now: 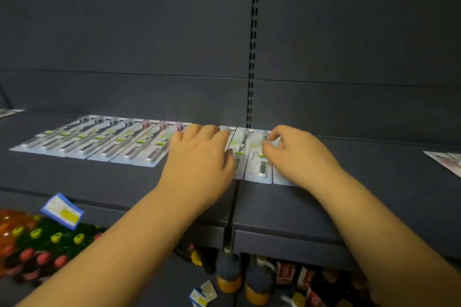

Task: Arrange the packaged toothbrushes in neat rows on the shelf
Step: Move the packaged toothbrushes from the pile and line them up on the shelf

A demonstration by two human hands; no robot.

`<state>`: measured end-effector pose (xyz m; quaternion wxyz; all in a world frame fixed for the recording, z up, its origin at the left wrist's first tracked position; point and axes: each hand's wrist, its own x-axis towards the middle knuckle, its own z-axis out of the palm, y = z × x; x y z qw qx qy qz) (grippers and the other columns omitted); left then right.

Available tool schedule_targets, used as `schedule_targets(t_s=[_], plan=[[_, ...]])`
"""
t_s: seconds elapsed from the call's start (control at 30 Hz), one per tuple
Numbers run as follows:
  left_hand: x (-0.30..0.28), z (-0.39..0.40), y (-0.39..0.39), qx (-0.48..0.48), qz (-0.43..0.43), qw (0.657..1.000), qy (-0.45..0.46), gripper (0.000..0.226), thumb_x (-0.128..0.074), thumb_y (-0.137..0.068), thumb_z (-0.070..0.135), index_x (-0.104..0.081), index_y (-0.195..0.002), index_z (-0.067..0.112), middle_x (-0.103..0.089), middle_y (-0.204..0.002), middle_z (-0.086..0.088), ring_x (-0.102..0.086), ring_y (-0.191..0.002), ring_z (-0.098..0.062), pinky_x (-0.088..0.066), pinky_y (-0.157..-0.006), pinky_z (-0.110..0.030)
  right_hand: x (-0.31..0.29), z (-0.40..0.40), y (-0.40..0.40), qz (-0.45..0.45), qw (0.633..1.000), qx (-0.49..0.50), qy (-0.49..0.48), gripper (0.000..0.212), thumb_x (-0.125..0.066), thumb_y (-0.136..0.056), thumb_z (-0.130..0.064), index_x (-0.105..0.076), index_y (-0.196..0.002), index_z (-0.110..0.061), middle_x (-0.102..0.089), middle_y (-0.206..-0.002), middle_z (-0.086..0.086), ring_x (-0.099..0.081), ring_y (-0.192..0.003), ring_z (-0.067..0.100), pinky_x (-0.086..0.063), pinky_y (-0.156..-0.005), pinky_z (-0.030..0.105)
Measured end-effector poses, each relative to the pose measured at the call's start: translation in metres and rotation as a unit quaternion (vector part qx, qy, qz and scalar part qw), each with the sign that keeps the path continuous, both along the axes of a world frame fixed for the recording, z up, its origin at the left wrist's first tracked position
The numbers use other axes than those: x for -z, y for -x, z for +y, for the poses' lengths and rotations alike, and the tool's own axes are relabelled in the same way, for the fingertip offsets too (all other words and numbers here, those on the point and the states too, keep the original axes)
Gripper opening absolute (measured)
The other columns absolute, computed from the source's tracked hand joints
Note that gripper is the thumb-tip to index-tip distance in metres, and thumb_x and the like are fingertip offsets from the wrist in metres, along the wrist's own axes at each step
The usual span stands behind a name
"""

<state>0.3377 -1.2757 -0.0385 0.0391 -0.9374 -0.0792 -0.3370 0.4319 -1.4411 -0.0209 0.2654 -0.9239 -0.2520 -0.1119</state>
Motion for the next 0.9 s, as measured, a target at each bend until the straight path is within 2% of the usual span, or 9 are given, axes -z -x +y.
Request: schedule_targets(t_s=[0.1,0.2,0.27,0.37,0.53,0.63,0.73,0.8,0.9], plan=[[-0.009,0.031,0.038,0.039,-0.085,0.995,0.041,0.035,-0.046,-0.085,0.032,-0.066,-0.112,0.025,-0.062,-0.116,0.008,-0.052,-0.107,-0.021,-0.037,-0.087,-0.040,-0.008,0.024,0.028,-0.008,0.996,-0.080,-0.025,0.012,-0.054,-0.087,-0.040,-0.059,-0.094,-0.033,-0.063,-0.082,-0.012,-0.060,-0.079,0.008,-0.052,-0.076,0.034],[-0.016,0.062,0.068,0.048,-0.140,0.987,0.060,0.028,-0.051,-0.084,0.026,-0.069,-0.105,0.020,-0.065,-0.107,0.006,-0.056,-0.099,-0.022,-0.042,-0.083,-0.039,-0.011,0.063,0.059,-0.103,0.983,-0.142,-0.056,0.013,-0.058,-0.088,-0.033,-0.059,-0.101,-0.031,-0.056,-0.096,-0.014,-0.055,-0.092,0.009,-0.049,-0.083,0.032],[-0.019,0.085,0.092,0.028,-0.122,0.990,0.064,0.029,-0.052,-0.085,0.028,-0.068,-0.108,0.020,-0.066,-0.106,0.005,-0.056,-0.099,-0.021,-0.043,-0.084,-0.035,-0.015,0.094,0.078,-0.151,0.974,-0.156,-0.065,0.016,-0.058,-0.089,-0.033,-0.059,-0.104,-0.030,-0.054,-0.101,-0.015,-0.053,-0.097,0.010,-0.047,-0.083,0.030],[-0.021,0.131,0.137,-0.027,-0.085,0.994,0.061,0.034,-0.050,-0.086,0.035,-0.066,-0.113,0.022,-0.066,-0.109,0.005,-0.057,-0.103,-0.020,-0.045,-0.086,-0.035,-0.019,0.142,0.107,-0.171,0.965,-0.181,-0.077,0.017,-0.058,-0.090,-0.031,-0.060,-0.106,-0.029,-0.055,-0.104,-0.016,-0.053,-0.101,0.009,-0.047,-0.084,0.029],[-0.024,0.229,0.225,-0.104,-0.101,0.986,0.080,0.036,-0.048,-0.086,0.035,-0.066,-0.114,0.022,-0.064,-0.113,0.007,-0.053,-0.108,-0.017,-0.042,-0.091,-0.033,-0.015,0.233,0.161,-0.166,0.953,-0.232,-0.105,0.022,-0.061,-0.087,-0.029,-0.064,-0.108,-0.026,-0.058,-0.104,-0.015,-0.057,-0.101,0.009,-0.047,-0.088,0.031],[-0.021,0.283,0.276,-0.153,-0.097,0.980,0.084,0.033,-0.053,-0.090,0.033,-0.064,-0.119,0.022,-0.063,-0.118,0.006,-0.052,-0.113,-0.017,-0.043,-0.094,-0.036,-0.006,0.288,0.197,-0.146,0.948,-0.260,-0.110,0.023,-0.060,-0.089,-0.031,-0.063,-0.112,-0.027,-0.056,-0.106,-0.018,-0.054,-0.102,0.004,-0.046,-0.088,0.025],[-0.014,0.333,0.323,-0.198,-0.063,0.975,0.076,0.039,-0.053,-0.089,0.037,-0.061,-0.124,0.022,-0.062,-0.123,0.004,-0.052,-0.116,-0.019,-0.043,-0.096,-0.037,0.004,0.344,0.231,-0.133,0.943,-0.288,-0.099,0.024,-0.058,-0.091,-0.033,-0.062,-0.114,-0.028,-0.055,-0.107,-0.020,-0.053,-0.104,0.001,-0.041,-0.087,0.020],[-0.010,0.362,0.352,-0.221,-0.038,0.972,0.068,0.044,-0.047,-0.088,0.042,-0.062,-0.124,0.022,-0.063,-0.122,0.003,-0.055,-0.114,-0.020,-0.045,-0.094,-0.037,0.010,0.381,0.254,-0.133,0.938,-0.308,-0.092,0.025,-0.059,-0.091,-0.033,-0.063,-0.115,-0.028,-0.055,-0.106,-0.021,-0.053,-0.104,0.000,-0.039,-0.087,0.018],[-0.007,0.394,0.392,-0.241,-0.066,0.965,0.085,0.037,-0.050,-0.090,0.036,-0.064,-0.120,0.021,-0.065,-0.118,0.003,-0.056,-0.110,-0.020,-0.046,-0.088,-0.035,0.015,0.429,0.285,-0.134,0.927,-0.340,-0.084,0.026,-0.059,-0.091,-0.035,-0.062,-0.115,-0.028,-0.055,-0.107,-0.021,-0.053,-0.106,0.002,-0.044,-0.090,0.024]])
